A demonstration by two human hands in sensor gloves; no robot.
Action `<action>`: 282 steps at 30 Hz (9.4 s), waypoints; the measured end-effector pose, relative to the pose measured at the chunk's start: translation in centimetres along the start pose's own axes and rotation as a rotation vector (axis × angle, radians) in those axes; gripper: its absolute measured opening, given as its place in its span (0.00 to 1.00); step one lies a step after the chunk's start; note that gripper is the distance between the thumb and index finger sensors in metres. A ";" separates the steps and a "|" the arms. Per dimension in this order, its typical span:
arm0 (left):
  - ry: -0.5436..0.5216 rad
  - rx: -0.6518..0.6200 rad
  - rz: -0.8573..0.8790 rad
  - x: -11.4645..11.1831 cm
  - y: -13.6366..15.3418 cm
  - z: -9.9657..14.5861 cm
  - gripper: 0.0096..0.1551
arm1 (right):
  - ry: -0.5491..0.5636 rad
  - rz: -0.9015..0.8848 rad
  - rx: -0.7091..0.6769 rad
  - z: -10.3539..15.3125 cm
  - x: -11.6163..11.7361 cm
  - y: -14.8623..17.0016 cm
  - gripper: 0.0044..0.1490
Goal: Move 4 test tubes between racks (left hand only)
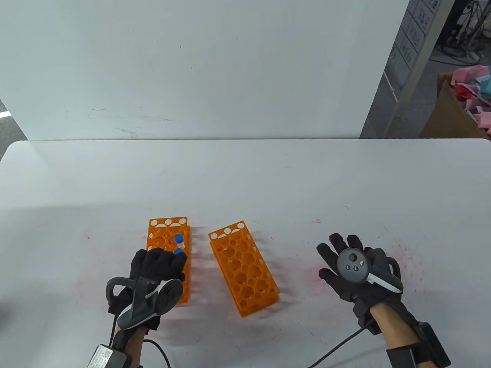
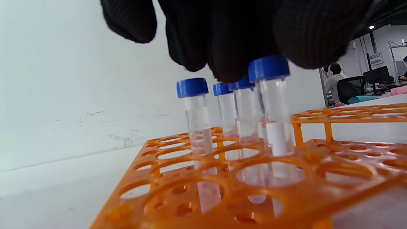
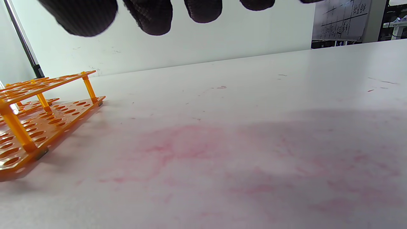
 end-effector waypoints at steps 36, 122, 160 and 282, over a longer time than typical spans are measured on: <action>-0.102 0.070 -0.036 1.6 0.1 0.1 0.29 | -0.005 -0.016 -0.010 0.4 -0.4 0.0 0.41; 0.072 -0.347 -0.001 2.8 -16.0 -10.3 0.27 | -0.083 -0.025 -0.062 0.4 0.1 -0.6 0.40; 0.049 0.037 -0.031 2.5 0.1 -4.9 0.32 | -0.081 -0.032 -0.043 0.5 0.3 -0.5 0.40; -0.192 -0.188 0.234 4.4 -6.0 -2.5 0.34 | -0.069 -0.027 -0.064 0.8 -0.8 -1.0 0.38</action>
Point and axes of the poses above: the tracker on the back of each hand, its own y axis roughly to the little-finger side, its own z axis roughly from the fingertips to the wrist, x = y × z, the point moved 2 cm from there along -z, roughly from the wrist to the fingertips, and after that the axes turned 9 degrees about -z, right-handed, at the moved point
